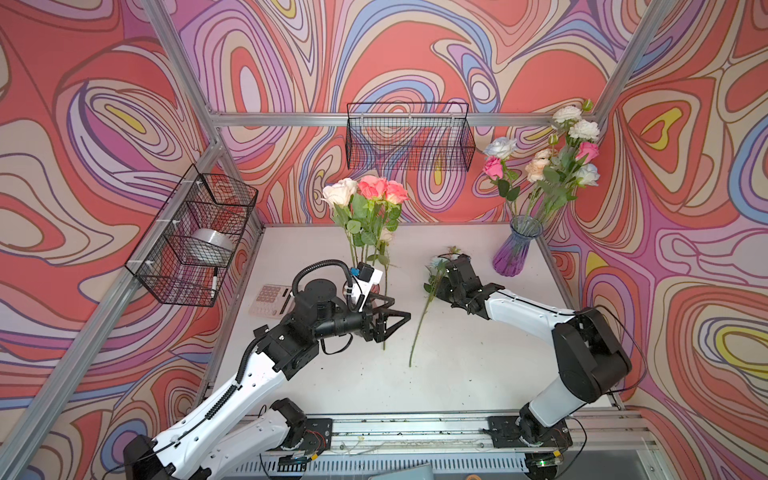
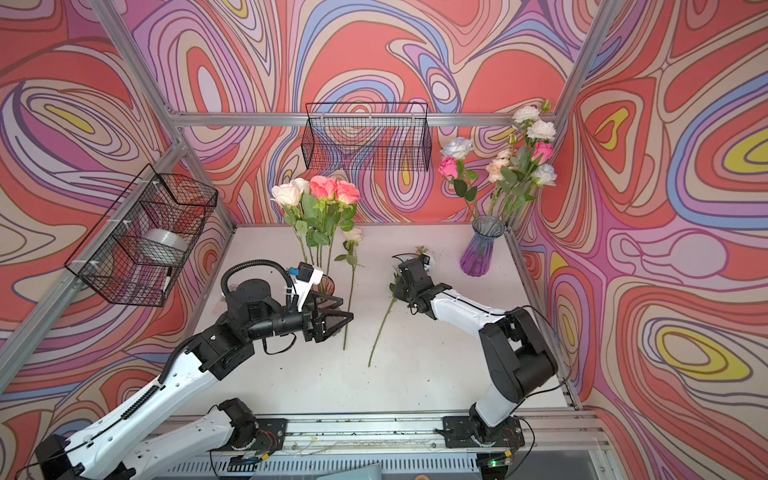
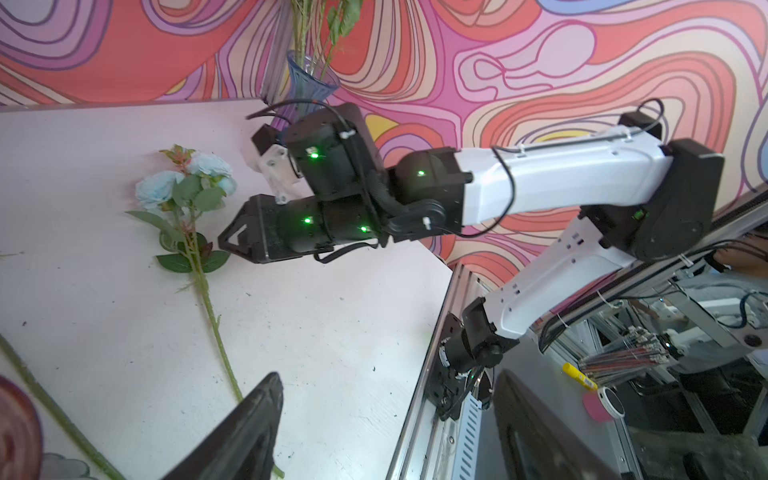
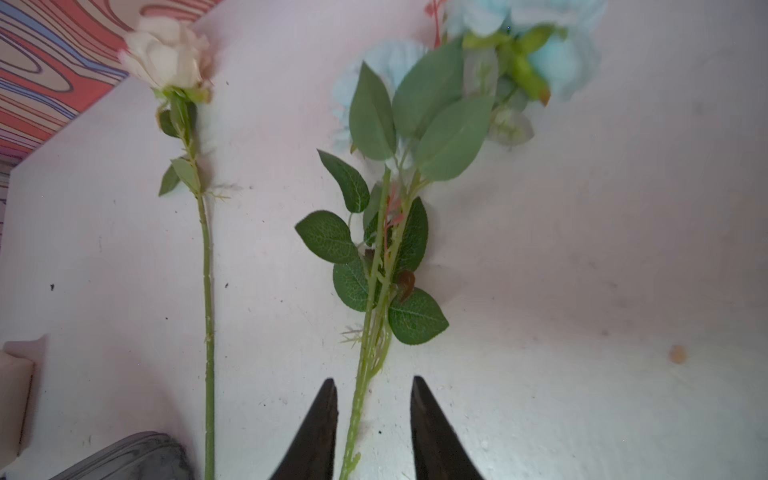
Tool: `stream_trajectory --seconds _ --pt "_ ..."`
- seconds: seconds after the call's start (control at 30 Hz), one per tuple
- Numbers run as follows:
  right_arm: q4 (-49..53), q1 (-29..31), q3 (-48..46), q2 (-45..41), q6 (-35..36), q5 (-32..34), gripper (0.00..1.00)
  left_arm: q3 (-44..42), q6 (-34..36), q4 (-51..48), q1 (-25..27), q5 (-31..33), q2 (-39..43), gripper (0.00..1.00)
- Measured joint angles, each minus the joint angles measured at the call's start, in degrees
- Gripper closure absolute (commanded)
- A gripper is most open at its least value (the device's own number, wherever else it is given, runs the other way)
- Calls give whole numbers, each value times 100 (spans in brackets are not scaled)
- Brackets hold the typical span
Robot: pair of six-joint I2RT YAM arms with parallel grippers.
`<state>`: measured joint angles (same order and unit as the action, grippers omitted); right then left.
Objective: Arrange the flowers into the vase
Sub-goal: 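Open the right gripper and move it down to the light-blue peony stem, then close the right gripper on the light-blue peony stem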
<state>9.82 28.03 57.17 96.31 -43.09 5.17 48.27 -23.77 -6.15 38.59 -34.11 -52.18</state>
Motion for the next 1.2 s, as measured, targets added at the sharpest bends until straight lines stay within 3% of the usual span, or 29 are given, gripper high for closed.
stream_trajectory --seconds 0.17,0.43,0.8,1.2 --pt "-212 15 92 522 -306 -420 70 0 122 -179 52 15 -7 19" --pt "-730 13 -72 726 -769 -560 72 0 175 -186 52 116 39 19" --pt "-1217 13 -138 1023 -1027 -756 84 0 225 -186 52 184 39 19" --pt "-1329 28 -334 935 -1307 -691 74 0 260 -186 52 225 39 19"
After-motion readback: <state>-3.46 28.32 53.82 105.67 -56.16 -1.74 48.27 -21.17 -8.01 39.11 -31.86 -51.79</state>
